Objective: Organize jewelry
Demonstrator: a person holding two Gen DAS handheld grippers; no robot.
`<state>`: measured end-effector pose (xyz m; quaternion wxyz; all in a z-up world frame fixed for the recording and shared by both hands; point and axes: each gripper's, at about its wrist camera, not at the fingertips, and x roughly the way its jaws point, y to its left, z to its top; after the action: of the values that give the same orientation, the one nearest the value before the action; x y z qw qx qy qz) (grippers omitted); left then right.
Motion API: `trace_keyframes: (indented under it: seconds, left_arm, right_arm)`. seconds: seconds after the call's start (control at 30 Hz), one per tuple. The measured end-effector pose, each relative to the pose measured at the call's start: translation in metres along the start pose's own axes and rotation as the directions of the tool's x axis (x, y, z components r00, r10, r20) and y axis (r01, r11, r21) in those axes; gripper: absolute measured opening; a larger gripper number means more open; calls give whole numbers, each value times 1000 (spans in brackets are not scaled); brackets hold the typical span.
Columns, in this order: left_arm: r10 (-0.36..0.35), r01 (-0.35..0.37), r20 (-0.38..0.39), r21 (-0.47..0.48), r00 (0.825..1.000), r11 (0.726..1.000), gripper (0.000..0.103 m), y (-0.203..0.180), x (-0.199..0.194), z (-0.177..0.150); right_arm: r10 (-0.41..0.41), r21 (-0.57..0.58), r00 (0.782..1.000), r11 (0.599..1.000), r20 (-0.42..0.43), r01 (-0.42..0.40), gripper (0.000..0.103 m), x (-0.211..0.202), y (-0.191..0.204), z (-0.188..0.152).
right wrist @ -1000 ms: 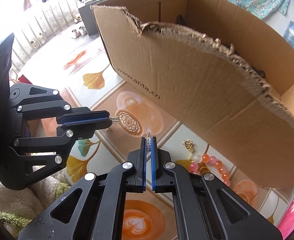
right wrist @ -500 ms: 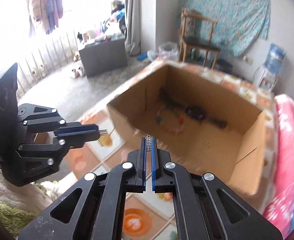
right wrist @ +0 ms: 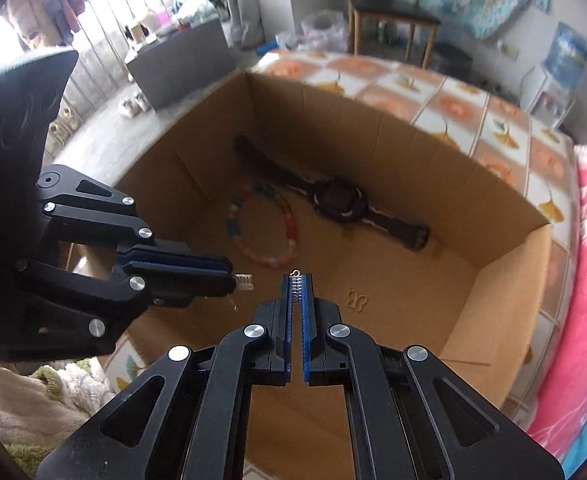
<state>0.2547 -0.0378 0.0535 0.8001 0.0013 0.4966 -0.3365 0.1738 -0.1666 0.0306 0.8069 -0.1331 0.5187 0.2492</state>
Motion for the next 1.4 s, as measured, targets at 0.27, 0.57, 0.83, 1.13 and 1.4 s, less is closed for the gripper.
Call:
trace_keyframes:
  seconds: [0.27,0.57,0.83,1.13,1.4]
  left_arm:
    - [-85,63,-139,-156,987,986,9,13,42,10]
    - [-41,36,-35,-124,999,992,21,14,9,4]
    - [68,-87,267,60,961,994,45,-19,-101,-62]
    - [137,-150,261,29,955,988,55,-37,-104,-141]
    - [201,-217,155,92,967,972,55,-57,-28,-155]
  right_arm:
    - [33,74,998,997,-49,-29,7,27,-21,9]
    - [30,130,993,991,114,-45,17,-23,-27,-2]
    - [50,125,905,986,423,-113,27,-138,1,-73]
    - [22,222,928,969,371,-111,35,-116,34,-163]
    - [-98,463,978,887,186,1,31,-54,0,-200]
